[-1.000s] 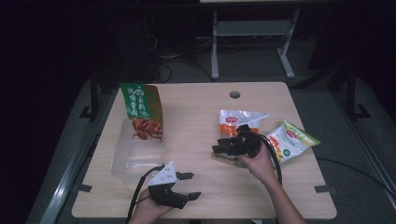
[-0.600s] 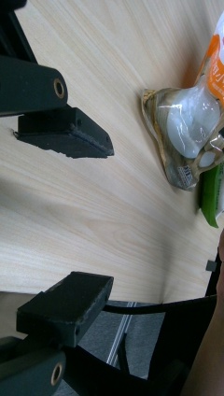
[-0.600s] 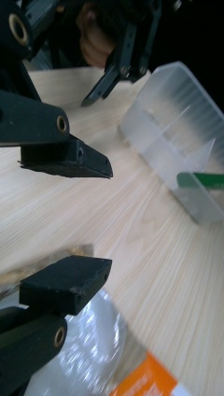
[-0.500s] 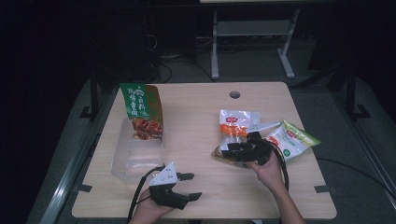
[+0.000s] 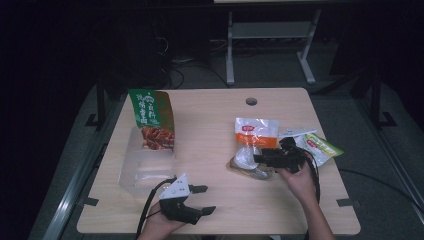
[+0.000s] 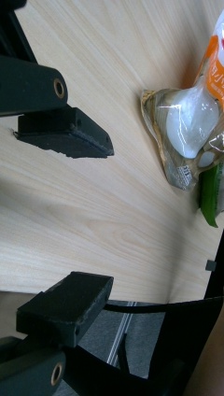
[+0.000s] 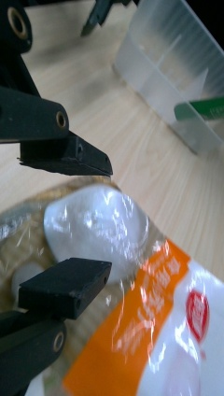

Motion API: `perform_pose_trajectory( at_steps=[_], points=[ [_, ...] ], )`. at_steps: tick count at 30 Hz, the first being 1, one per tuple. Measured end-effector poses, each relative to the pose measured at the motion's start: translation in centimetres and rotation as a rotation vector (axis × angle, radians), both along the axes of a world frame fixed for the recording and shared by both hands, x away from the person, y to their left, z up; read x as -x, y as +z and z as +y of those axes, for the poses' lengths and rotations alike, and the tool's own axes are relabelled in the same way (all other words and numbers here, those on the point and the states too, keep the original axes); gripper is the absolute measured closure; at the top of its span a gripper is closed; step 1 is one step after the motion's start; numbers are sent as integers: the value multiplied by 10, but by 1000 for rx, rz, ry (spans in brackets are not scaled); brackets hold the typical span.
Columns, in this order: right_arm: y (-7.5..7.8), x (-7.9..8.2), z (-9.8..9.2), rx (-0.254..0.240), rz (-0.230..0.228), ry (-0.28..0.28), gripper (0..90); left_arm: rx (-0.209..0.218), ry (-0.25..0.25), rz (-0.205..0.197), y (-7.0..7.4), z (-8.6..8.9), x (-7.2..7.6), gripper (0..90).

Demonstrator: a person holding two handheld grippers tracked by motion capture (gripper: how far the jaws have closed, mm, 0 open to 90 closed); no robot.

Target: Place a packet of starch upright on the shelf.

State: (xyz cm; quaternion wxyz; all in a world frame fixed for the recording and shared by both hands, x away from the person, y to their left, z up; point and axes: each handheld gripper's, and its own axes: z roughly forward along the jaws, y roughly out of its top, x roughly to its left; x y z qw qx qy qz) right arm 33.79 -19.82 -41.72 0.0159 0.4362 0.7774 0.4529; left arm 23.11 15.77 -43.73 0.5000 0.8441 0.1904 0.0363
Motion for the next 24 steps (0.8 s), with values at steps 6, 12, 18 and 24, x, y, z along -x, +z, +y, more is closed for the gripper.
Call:
perform_pose_trajectory(
  at_steps=[6,12,18,24],
  points=[
    [6,-6,-15,10,-13,-54,461,-3,0,4,-1,-1,-1,312],
    [8,-21,-31,51,5,-118,444,-4,3,9,-2,-1,-2,312],
    [0,-40,-46,31,39,-188,438,0,3,16,-3,-3,-2,312],
    [-7,-56,-41,71,93,-212,510,-3,-1,14,-3,-4,-2,313]
  ],
)
